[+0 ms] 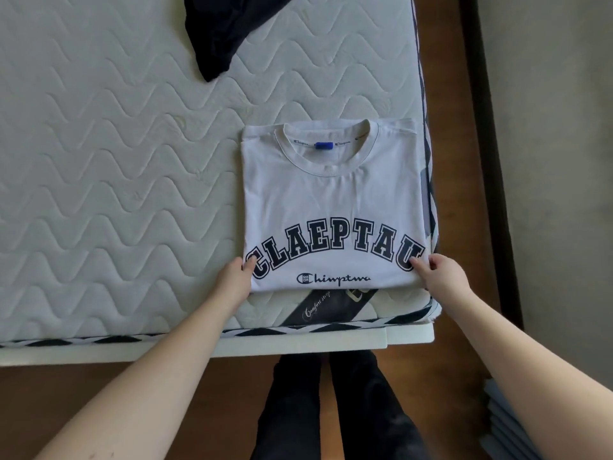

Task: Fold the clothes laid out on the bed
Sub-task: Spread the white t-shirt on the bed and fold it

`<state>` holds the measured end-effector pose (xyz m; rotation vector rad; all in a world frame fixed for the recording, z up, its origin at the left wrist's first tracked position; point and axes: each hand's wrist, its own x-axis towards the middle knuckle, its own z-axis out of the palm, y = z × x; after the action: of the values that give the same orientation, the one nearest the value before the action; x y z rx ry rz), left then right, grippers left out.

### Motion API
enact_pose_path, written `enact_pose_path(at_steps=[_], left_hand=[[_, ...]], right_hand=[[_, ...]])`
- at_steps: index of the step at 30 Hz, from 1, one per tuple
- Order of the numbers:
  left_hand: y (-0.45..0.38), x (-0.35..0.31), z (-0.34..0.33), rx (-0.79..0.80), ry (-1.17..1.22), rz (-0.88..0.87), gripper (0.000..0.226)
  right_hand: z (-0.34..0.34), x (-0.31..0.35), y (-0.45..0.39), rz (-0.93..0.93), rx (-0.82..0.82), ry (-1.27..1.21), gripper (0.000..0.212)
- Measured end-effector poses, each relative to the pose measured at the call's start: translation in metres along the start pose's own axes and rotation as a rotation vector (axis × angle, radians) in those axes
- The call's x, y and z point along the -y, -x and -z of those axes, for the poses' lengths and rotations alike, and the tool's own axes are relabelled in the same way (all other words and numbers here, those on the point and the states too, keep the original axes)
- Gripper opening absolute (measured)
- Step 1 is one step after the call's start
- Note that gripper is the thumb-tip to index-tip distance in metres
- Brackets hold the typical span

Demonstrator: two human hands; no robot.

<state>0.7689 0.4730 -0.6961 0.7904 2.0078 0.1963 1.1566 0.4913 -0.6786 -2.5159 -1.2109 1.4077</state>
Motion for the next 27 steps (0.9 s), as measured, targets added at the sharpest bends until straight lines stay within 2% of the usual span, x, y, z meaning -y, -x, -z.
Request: enact_pose_path(at_steps=[4,7,11,13,21,23,24,27], left_hand=[[0.013,0.013,-0.018,0.006,0.131,0.032,0.031],[0.016,0.022,-0.021,-0.004,0.196,0.024,0.032],[0.024,0.032,-0.015,0.075,0.310,-0.004,0.011],[0.029,0.036,-0.010,0.083,0.339,-0.019,0.009],[0.038,0.050,-0.002,0.044,0.194,0.018,0.012],[0.043,0.046,-0.001,-0.031,0.053,-0.040,0.017],[0.046,0.045,0.000,-0.124,-0.064,-0.101,0.022],[0.051,0.041,0.000,-0.468,-0.416,-0.444,0.032]], right_hand=[[-0.005,-0.013,0.010,0.028,-0.052,-0.025,0.040],[-0.009,-0.021,0.013,0.033,-0.014,-0.002,0.037],[-0.009,-0.023,0.018,0.016,-0.038,-0.037,0.032],[-0.010,-0.021,0.021,-0.002,-0.048,-0.035,0.031],[-0.020,-0.027,0.038,-0.062,-0.052,0.070,0.033],[-0.022,-0.022,0.042,-0.070,-0.118,0.090,0.026],[-0.023,-0.019,0.045,-0.060,-0.188,0.111,0.024],[-0.033,-0.006,0.050,0.092,-0.453,0.222,0.039]])
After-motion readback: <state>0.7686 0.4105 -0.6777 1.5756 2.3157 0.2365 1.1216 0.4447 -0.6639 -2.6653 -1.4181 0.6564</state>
